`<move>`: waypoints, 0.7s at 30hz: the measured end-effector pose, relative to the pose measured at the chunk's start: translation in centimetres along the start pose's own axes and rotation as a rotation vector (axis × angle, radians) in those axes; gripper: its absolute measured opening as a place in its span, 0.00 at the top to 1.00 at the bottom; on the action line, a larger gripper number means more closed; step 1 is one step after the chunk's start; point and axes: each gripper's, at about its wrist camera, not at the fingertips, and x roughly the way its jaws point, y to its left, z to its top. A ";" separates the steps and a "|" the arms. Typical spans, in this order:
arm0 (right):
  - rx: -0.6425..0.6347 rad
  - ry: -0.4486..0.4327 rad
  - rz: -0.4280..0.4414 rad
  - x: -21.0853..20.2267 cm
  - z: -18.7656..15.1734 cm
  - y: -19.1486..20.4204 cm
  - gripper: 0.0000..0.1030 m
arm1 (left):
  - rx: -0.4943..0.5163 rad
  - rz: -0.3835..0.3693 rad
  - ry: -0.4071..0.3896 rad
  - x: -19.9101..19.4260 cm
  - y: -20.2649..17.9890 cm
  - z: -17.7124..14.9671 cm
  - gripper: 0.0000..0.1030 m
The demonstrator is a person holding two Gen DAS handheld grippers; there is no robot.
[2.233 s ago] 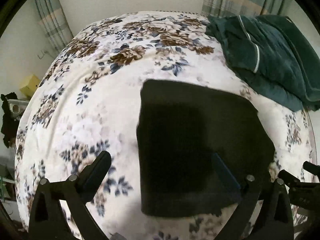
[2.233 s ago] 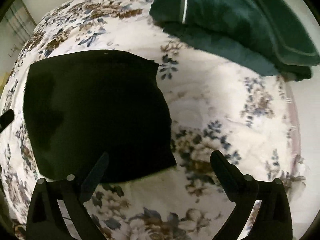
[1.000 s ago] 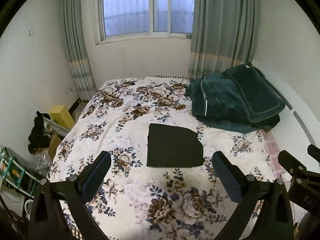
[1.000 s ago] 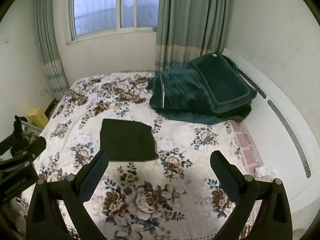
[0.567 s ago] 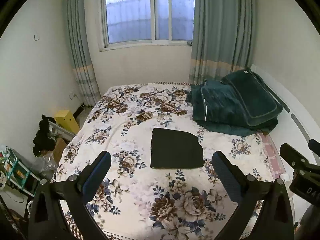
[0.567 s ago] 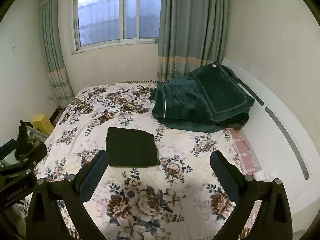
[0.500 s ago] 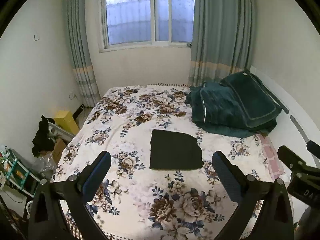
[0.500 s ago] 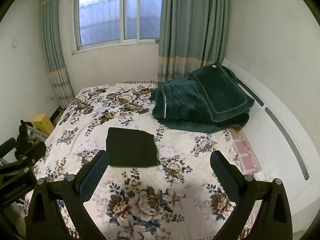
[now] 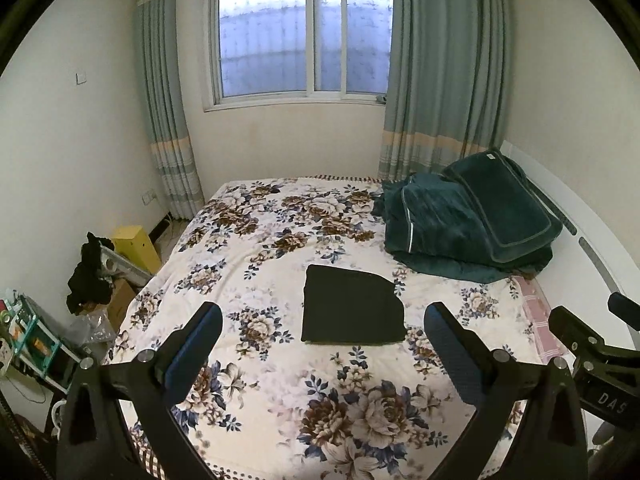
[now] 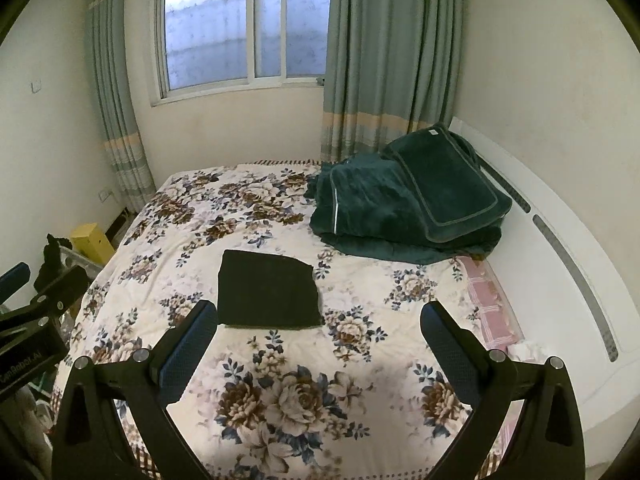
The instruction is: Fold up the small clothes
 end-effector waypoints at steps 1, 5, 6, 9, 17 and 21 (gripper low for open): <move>-0.003 0.001 0.002 0.0 0.0 0.1 0.00 | 0.000 -0.003 0.002 -0.1 -0.1 -0.1 0.00; -0.003 0.001 0.002 -0.1 -0.1 0.0 0.00 | 0.004 0.004 0.007 -0.3 -0.1 -0.4 0.00; -0.001 0.000 0.001 -0.1 -0.2 0.0 0.00 | 0.004 0.007 0.008 -0.4 -0.1 -0.4 0.00; -0.006 0.000 0.002 0.0 -0.2 0.1 0.00 | 0.004 0.007 0.011 -0.5 -0.1 -0.4 0.00; -0.006 0.000 0.009 -0.2 -0.3 0.5 0.00 | 0.004 0.007 0.011 -0.6 -0.1 -0.4 0.00; -0.004 0.000 0.012 -0.3 -0.3 0.6 0.00 | 0.004 0.006 0.012 -0.5 -0.1 -0.4 0.00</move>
